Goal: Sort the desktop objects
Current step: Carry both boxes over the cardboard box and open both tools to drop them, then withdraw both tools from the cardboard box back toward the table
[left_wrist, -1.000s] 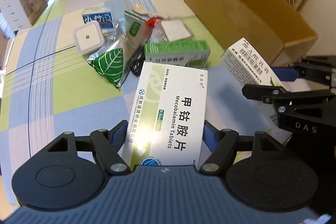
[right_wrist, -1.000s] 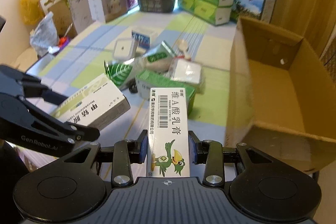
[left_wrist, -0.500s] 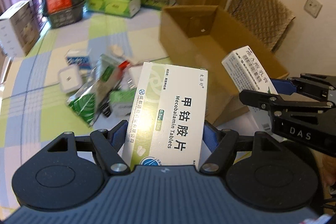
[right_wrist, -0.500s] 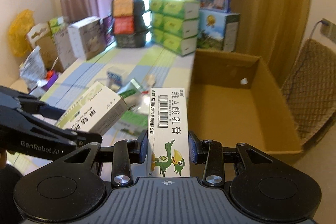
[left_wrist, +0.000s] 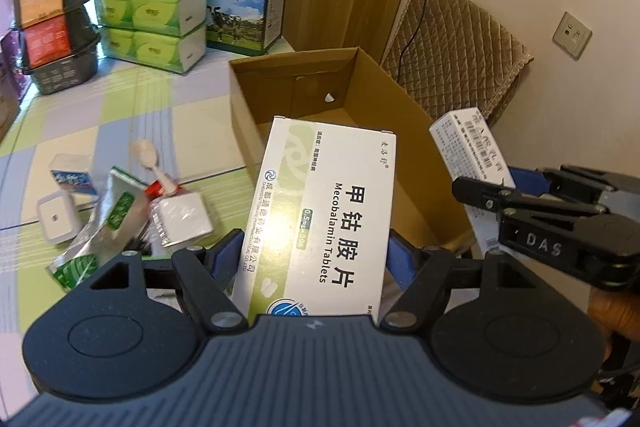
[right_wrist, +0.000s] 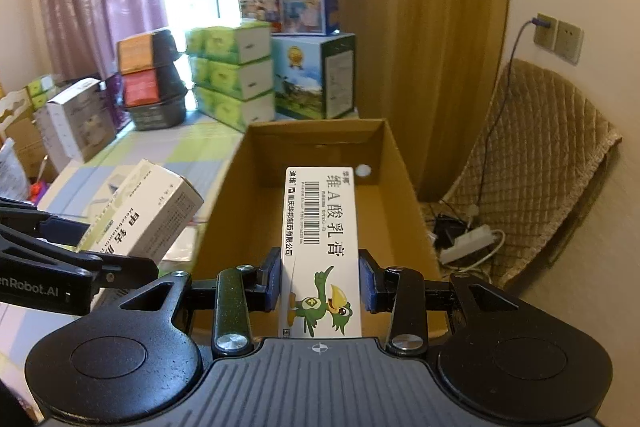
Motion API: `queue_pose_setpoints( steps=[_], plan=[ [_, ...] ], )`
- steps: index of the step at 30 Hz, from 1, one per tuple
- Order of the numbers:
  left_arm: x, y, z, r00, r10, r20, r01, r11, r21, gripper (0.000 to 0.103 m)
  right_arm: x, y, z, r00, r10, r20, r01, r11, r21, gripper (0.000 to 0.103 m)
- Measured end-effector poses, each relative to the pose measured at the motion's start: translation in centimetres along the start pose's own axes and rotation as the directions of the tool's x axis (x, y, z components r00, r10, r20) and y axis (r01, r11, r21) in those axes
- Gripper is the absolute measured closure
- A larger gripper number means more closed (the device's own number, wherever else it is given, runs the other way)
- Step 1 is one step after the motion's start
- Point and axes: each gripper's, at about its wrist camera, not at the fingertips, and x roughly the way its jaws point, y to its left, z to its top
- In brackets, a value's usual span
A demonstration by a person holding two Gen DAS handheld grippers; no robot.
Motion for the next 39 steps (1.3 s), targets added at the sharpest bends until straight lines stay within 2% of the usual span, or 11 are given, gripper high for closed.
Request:
queue_pose_setpoints(
  steps=[8, 15, 17, 24, 28, 29, 30, 32, 37, 39],
  plan=[
    [4.0, -1.5, 2.8, 1.000, -0.027, 0.003, 0.027, 1.000, -0.008, 0.033, 3.6, -2.9, 0.5, 0.999, -0.011, -0.032, 0.013, 0.999, 0.048, 0.067],
    [7.3, -2.3, 3.4, 0.998, -0.058, -0.018, 0.058, 0.998, -0.022, 0.036, 5.2, -4.8, 0.3, 0.999, -0.008, -0.037, 0.012, 0.995, 0.097, 0.067],
    [8.0, -2.2, 3.3, 0.998, -0.067, -0.017, 0.066, 0.997, -0.037, 0.029, 5.5, -5.1, 0.2, 0.999, -0.011, -0.039, 0.015, 0.994, 0.106, 0.067],
    [7.0, -1.3, 2.3, 0.999, -0.045, 0.001, 0.045, 0.998, -0.046, 0.029, 6.4, -5.2, 0.3, 0.999, 0.003, -0.037, 0.001, 0.994, 0.108, 0.067],
    [5.6, -0.2, 1.4, 0.999, -0.029, 0.018, 0.031, 0.997, -0.073, 0.027, 6.8, -4.6, 0.4, 1.000, 0.025, -0.006, -0.025, 0.995, 0.102, 0.067],
    [5.2, 0.1, 1.1, 0.999, -0.025, 0.020, 0.027, 0.997, -0.079, 0.026, 6.8, -4.4, 0.4, 1.000, 0.030, 0.002, -0.030, 0.995, 0.098, 0.065],
    [4.9, 0.4, 0.8, 1.000, -0.019, 0.023, 0.021, 0.996, -0.083, 0.026, 6.8, -4.3, 0.4, 1.000, 0.026, 0.005, -0.026, 0.995, 0.097, 0.052],
    [4.1, 1.0, 0.1, 1.000, -0.002, 0.025, 0.004, 0.996, -0.092, 0.024, 6.2, -4.2, 0.2, 1.000, 0.021, 0.019, -0.023, 0.994, 0.103, 0.042],
    [2.2, 2.4, -1.9, 0.999, 0.031, 0.027, -0.028, 0.994, -0.108, 0.021, 4.2, -3.2, -1.0, 0.999, 0.024, 0.030, -0.027, 0.993, 0.111, 0.039],
    [1.4, 2.9, -2.8, 0.999, 0.041, 0.027, -0.037, 0.993, -0.111, 0.019, 3.1, -2.4, -1.7, 0.999, 0.026, 0.037, -0.030, 0.993, 0.111, 0.034]
  ],
)
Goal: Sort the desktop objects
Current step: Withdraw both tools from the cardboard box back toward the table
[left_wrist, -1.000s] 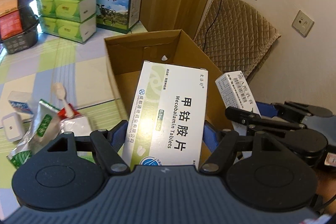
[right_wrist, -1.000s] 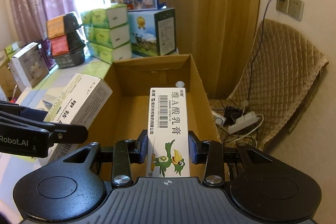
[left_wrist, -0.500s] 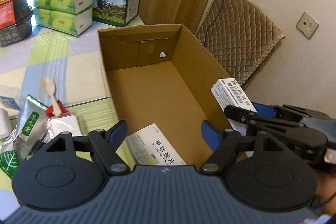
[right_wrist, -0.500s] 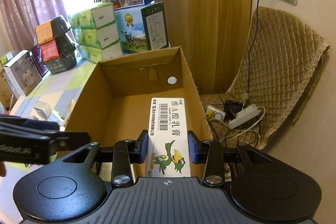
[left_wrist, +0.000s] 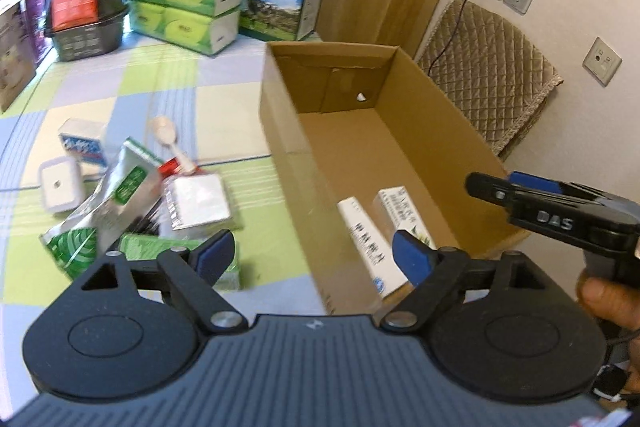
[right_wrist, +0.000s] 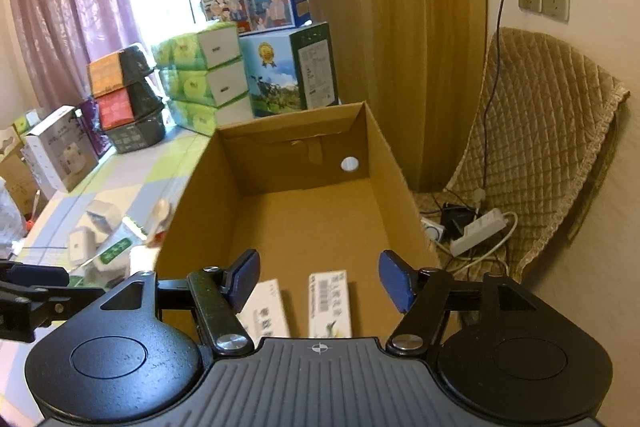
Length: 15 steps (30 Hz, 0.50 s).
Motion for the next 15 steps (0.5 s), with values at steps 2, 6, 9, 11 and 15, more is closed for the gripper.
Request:
queue_pose_setpoints(
  steps=[2, 6, 9, 11, 15],
  plan=[
    [-0.7, 0.6, -0.9, 1.000, 0.012, -0.002, -0.012, 1.000, 0.004, 0.018, -1.2, 0.9, -0.7, 1.000, 0.007, 0.007, -0.007, 1.000, -0.003, 0.029],
    [-2.6, 2.5, -3.1, 0.999, 0.044, 0.002, -0.044, 0.999, -0.009, 0.016, -3.5, 3.3, -2.3, 0.999, 0.043, 0.014, -0.043, 0.999, -0.025, 0.017],
    [-4.1, 4.1, -4.8, 0.998, 0.060, 0.013, -0.060, 0.998, -0.027, 0.011, -4.8, 5.3, -3.5, 0.997, 0.075, 0.019, -0.074, 0.996, -0.043, 0.008],
    [-5.2, 5.2, -6.0, 0.996, 0.083, 0.023, -0.082, 0.996, -0.031, 0.005, -5.4, 6.6, -4.4, 0.996, 0.092, 0.016, -0.091, 0.994, -0.061, 0.004],
    [-6.6, 7.2, -7.7, 0.991, 0.134, 0.008, -0.134, 0.990, -0.042, 0.001, -5.8, 9.3, -6.0, 0.992, 0.128, -0.016, -0.129, 0.985, -0.115, 0.002]
  ],
)
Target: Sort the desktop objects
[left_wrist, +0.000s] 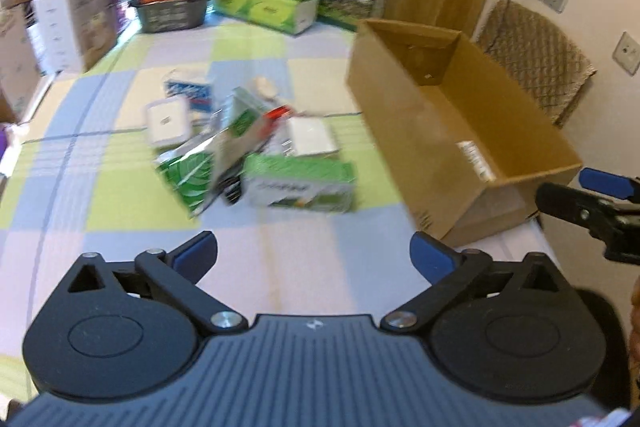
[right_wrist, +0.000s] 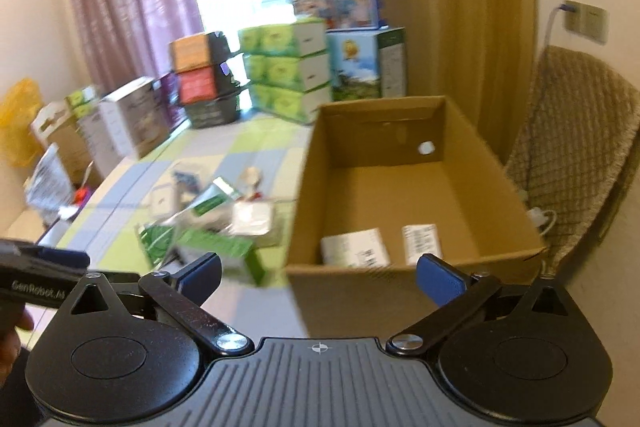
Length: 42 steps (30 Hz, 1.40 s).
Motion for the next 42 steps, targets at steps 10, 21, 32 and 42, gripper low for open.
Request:
queue_pose_setpoints(
  steps=[10, 21, 32, 42],
  plan=[
    [-1.6, 4.0, -3.2, 0.997, 0.068, -0.033, -0.068, 0.998, -0.017, 0.001, 1.0, 4.3, -2.3, 0.995, 0.054, -0.080, -0.062, 0.992, -0.106, 0.002],
    [-2.1, 6.6, -4.1, 0.995, 0.104, -0.007, -0.104, 0.995, 0.006, 0.001, 2.4, 6.5, -3.2, 0.991, 0.081, -0.109, -0.100, 0.978, -0.182, 0.002],
    [-0.2, 8.6, -2.8, 0.991, 0.131, -0.003, -0.130, 0.989, 0.074, 0.001, 5.0, 9.2, -3.1, 0.987, 0.130, -0.100, -0.158, 0.917, -0.366, 0.002],
    [3.0, 10.2, -1.1, 0.992, 0.117, -0.040, -0.111, 0.986, 0.128, 0.002, 11.7, 11.2, -0.4, 0.972, 0.114, -0.207, -0.208, 0.829, -0.520, 0.002]
  ],
)
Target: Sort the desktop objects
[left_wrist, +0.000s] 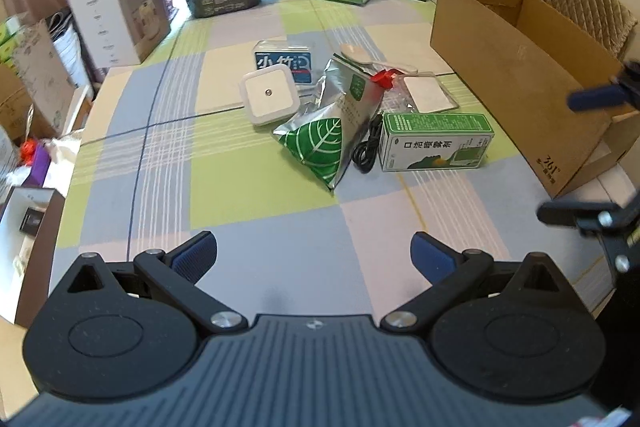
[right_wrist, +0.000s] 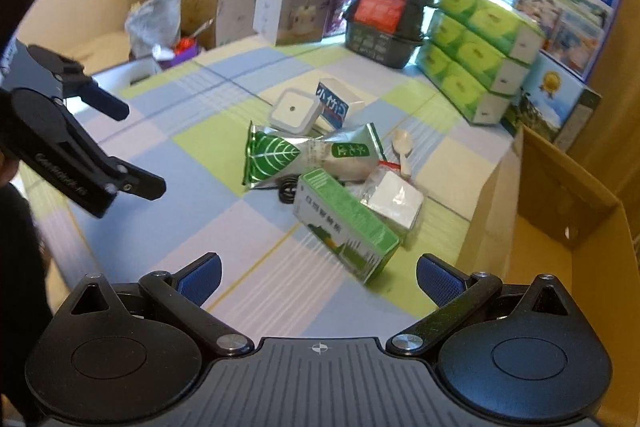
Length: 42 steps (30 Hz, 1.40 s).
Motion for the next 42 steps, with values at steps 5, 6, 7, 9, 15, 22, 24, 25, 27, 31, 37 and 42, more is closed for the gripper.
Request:
queue_pose_setpoints(
  steps=[5, 6, 7, 9, 15, 22, 24, 25, 27, 31, 37, 42],
  plan=[
    [2.4, 0.7, 1.4, 0.999, -0.033, -0.007, 0.033, 0.998, 0.057, 0.002, 3.6, -1.6, 2.0, 0.997, 0.011, -0.070, -0.017, 0.996, -0.087, 0.003],
    [2.8, 0.8, 1.5, 0.999, -0.041, -0.008, 0.041, 0.997, 0.065, 0.002, 4.5, -1.9, 2.3, 0.996, 0.016, -0.092, -0.026, 0.993, -0.112, 0.009],
    [3.3, 0.9, 1.8, 0.999, -0.045, -0.011, 0.046, 0.996, 0.076, 0.002, 5.4, -2.0, 2.6, 0.994, 0.016, -0.111, -0.032, 0.990, -0.137, 0.016],
    [4.2, 0.9, 2.2, 0.999, -0.045, -0.018, 0.047, 0.993, 0.107, 0.002, 7.2, -2.3, 3.1, 0.986, 0.026, -0.166, -0.056, 0.982, -0.179, 0.033],
    [6.8, 0.7, 3.2, 0.998, -0.062, -0.029, 0.066, 0.981, 0.183, 0.004, 11.9, -2.6, 4.1, 0.958, 0.051, -0.281, -0.134, 0.949, -0.284, 0.034],
    [8.6, -0.3, 3.6, 0.996, -0.086, -0.016, 0.087, 0.969, 0.230, 0.012, 16.0, -3.2, 4.5, 0.915, 0.036, -0.401, -0.160, 0.946, -0.282, 0.059],
    [8.9, -0.4, 3.7, 0.994, -0.104, -0.019, 0.106, 0.969, 0.222, 0.015, 16.0, -3.4, 4.6, 0.914, 0.032, -0.403, -0.142, 0.959, -0.246, 0.065],
    [9.1, -0.5, 3.8, 0.993, -0.112, -0.020, 0.114, 0.968, 0.223, 0.015, 15.8, -3.5, 4.6, 0.913, 0.041, -0.405, -0.140, 0.966, -0.217, 0.070],
    [9.3, -0.9, 3.9, 0.992, -0.126, -0.018, 0.126, 0.963, 0.238, 0.016, 15.2, -3.9, 4.5, 0.913, 0.043, -0.405, -0.109, 0.984, -0.140, 0.075],
    [9.9, -2.1, 4.3, 0.986, -0.168, -0.010, 0.164, 0.945, 0.283, 0.027, 13.3, -4.6, 3.5, 0.922, 0.042, -0.385, -0.032, 0.999, 0.032, 0.076],
    [11.6, -4.4, 5.7, 0.978, -0.209, -0.024, 0.204, 0.911, 0.358, 0.042, 10.4, -4.5, 1.3, 0.940, 0.005, -0.341, 0.071, 0.975, 0.210, 0.076],
    [14.0, -5.5, 6.9, 0.977, -0.210, -0.034, 0.207, 0.905, 0.372, 0.057, 8.5, -4.7, -0.3, 0.947, -0.028, -0.320, 0.119, 0.955, 0.271, 0.076]
  ],
)
